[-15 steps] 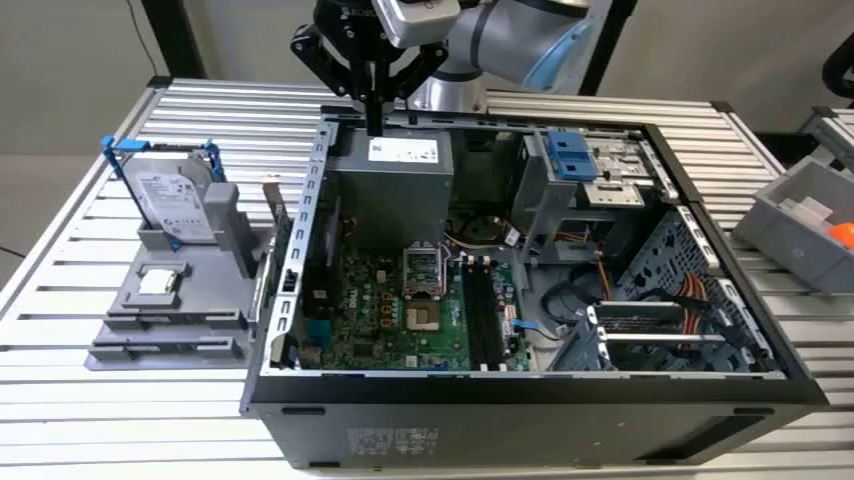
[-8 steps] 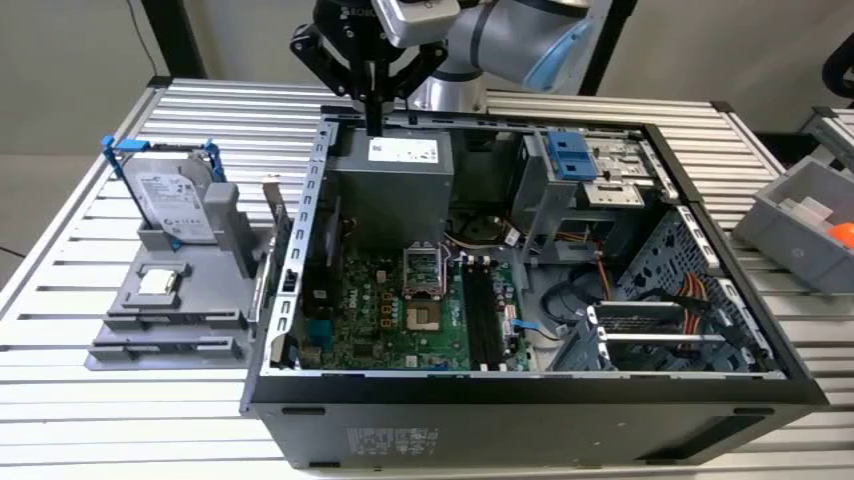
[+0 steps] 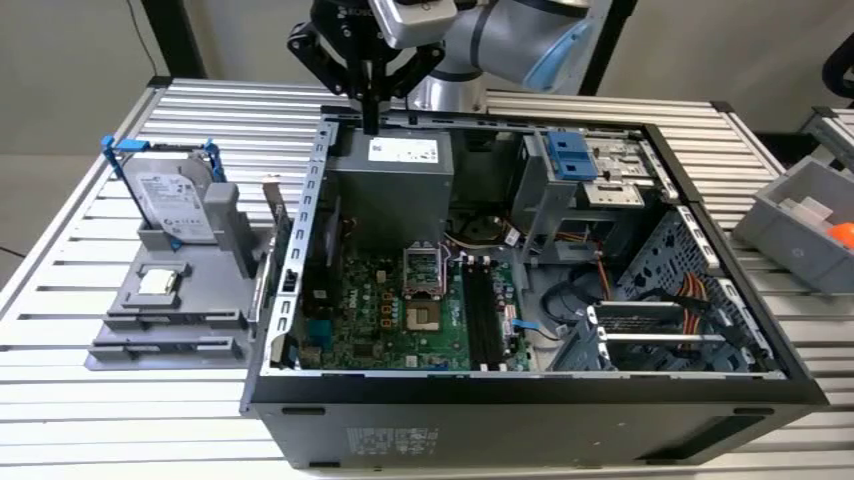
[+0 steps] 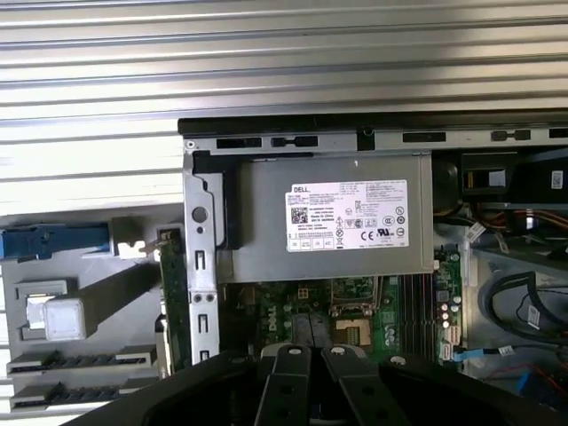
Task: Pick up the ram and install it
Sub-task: 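Reach for the ram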
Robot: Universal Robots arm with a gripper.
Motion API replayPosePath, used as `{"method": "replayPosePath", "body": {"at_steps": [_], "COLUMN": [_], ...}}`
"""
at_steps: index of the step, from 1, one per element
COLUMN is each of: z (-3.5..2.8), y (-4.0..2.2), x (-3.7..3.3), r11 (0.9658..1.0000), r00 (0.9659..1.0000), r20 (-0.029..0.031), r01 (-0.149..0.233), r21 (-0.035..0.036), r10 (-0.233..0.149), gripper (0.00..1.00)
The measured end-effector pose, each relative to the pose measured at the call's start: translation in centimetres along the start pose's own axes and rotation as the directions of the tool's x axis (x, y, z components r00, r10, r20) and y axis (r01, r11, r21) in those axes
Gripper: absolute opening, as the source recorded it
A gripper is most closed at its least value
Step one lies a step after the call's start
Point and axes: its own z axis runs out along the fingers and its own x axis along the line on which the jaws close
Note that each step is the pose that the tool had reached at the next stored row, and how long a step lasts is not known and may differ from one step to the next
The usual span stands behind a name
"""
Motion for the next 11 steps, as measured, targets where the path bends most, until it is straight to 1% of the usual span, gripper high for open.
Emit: {"method": "replayPosePath", "body": {"at_steps": [11], "z": [-0.01], "y": [0.27], "x": [1.00], "r11": [1.0000], "r00": [1.0000], "r20": [0.0000], "r01": [0.001], "r21": [-0.0002], "r10": [-0.001], "gripper": [0.00]}}
